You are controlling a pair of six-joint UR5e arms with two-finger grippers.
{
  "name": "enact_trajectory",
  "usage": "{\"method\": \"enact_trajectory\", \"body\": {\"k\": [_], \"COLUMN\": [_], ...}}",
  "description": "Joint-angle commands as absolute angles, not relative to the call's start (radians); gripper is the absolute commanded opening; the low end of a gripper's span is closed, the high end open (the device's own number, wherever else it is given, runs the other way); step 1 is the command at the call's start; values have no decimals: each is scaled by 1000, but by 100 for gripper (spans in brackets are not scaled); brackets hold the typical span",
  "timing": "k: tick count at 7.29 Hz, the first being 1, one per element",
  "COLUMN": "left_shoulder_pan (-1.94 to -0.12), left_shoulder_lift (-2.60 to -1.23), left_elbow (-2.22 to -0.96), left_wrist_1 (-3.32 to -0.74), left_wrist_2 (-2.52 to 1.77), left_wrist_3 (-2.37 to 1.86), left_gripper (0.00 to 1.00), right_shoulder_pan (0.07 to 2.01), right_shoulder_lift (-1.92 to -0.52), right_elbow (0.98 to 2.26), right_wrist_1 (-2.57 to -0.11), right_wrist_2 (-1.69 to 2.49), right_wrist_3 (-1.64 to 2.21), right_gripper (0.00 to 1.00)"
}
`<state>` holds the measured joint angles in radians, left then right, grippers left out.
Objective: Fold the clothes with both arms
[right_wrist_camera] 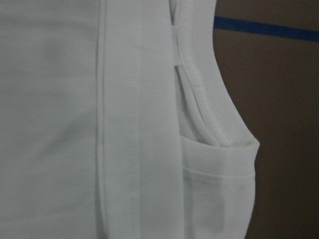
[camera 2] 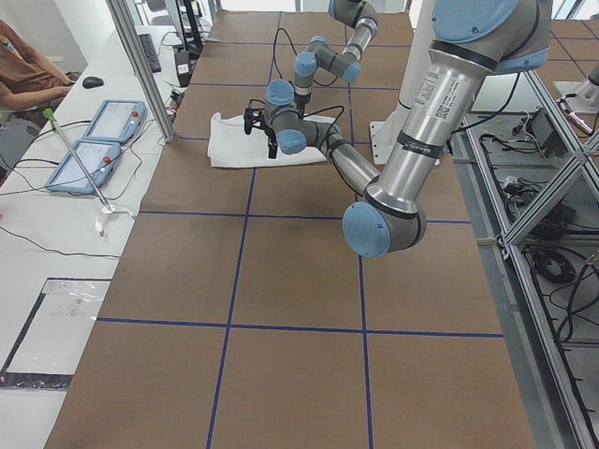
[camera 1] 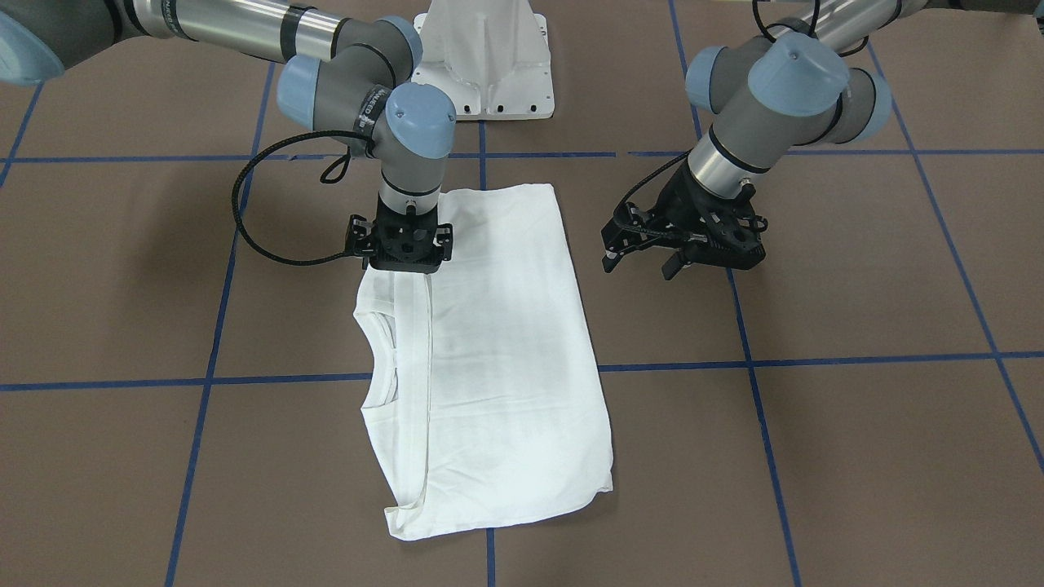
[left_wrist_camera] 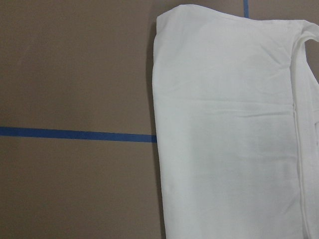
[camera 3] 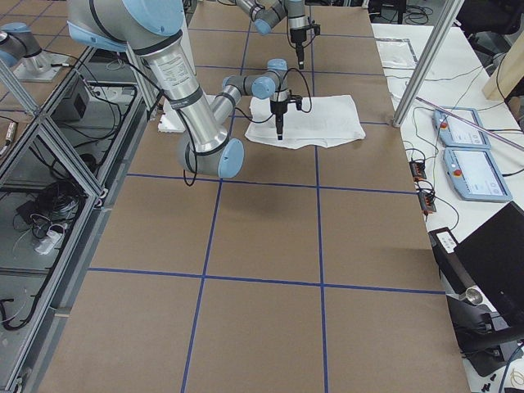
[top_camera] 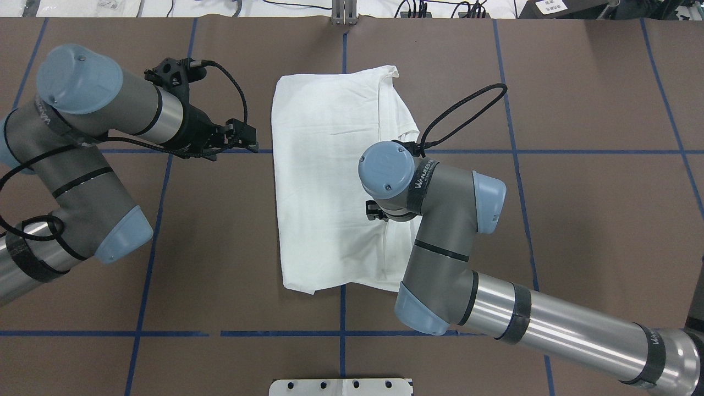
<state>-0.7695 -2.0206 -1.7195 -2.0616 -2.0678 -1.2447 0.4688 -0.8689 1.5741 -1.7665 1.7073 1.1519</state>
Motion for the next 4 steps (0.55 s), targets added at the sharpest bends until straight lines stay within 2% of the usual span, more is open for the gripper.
{"method": "enact_trajectory", "body": {"k": [1,4], "left_shoulder_pan": [-770,-769], "left_shoulder_lift": [-2022,-2025], "left_elbow": [-1677,-1675], "left_wrist_1": [-2124,-2125], "left_wrist_2": [-2068,-2068], "left_wrist_3": [-1252,-1252], "left_gripper": [100,100], "right_shoulder_pan": [474,497], "right_shoulder_lift": [-882,-916], "right_elbow": [1577,1600], "right_wrist_1": [-1772,-1773], "right_wrist_2": [1706,1707], "right_wrist_3": [1131,1108], "right_gripper": [100,100]}}
